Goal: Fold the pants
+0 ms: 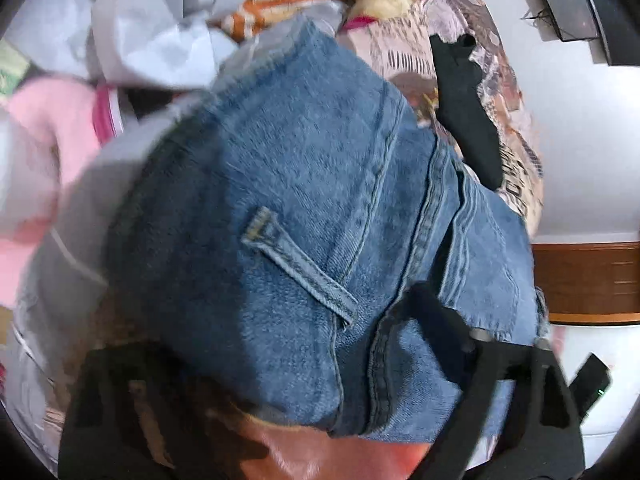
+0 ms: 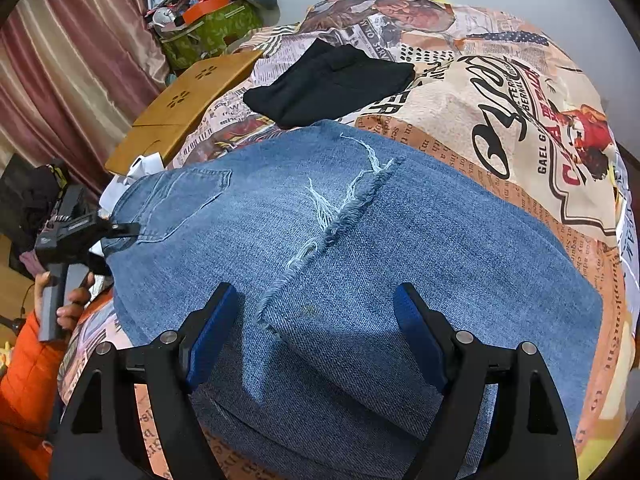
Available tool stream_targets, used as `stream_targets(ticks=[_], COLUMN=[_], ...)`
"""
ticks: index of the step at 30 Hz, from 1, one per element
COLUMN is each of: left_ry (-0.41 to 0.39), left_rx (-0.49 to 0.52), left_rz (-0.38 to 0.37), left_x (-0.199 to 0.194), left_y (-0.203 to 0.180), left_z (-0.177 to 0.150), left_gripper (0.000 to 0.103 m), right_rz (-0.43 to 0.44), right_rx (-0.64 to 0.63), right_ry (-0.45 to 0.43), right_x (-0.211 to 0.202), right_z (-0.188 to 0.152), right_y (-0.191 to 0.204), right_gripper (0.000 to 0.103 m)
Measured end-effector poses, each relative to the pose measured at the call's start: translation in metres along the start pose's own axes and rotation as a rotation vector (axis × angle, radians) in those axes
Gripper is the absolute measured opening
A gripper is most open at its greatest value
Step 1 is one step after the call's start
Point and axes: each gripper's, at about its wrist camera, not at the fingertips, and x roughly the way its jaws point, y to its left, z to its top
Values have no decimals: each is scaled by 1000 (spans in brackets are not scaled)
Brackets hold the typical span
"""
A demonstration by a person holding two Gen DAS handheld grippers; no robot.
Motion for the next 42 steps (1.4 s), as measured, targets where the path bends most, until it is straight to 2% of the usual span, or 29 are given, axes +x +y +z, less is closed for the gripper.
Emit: stream_targets(ticks=[3,5,6,10,14,20,24,27,30,32,34,42], left_ry=[-103,-191,-239,-341,-479,-691,-800,-844,-865,-862,-850,-745], left_rx=[68,135,165,224,310,432,531,613,714,780,840,1019], left_rz=[72,156,226,289,393,516,493,443,398,366,333,197], left_x=[-15,-25,-31,-52,-84,-135,-162,-172,-169,-162,-152,-98], left_y=[-17,-36,-45,-68,-91,-141,-188,-224,-264,-289,-313,-401], left_z=[1,-2,-3,-3,-4,-3,-11,-24,-39,-50,-59,-98], left_gripper=[66,50,36,31,29,27,26,26,25,25,25,25], right_rz=[-2,1,2,15,23,-27,-81,-96,-75,-54,-48,-6], right_rx=[3,7,14,41,83,138,179,222,256,257,242,227], right_ry=[-2,0,-2,-12,-69,-125,-119,-85,-41,-18,-34,-50], right_x=[0,-1,-2,-9,-29,-59,-65,-54,-40,-31,-32,-35], right_z=[-1,-1,-1,-3,-7,-19,-31,-41,-45,-46,-46,-50], right_y=[0,-1,-2,-5,-16,-42,-65,-82,-95,-96,-94,-95], right_gripper=[79,79,79,77,77,77,77,77,77,77,77,77])
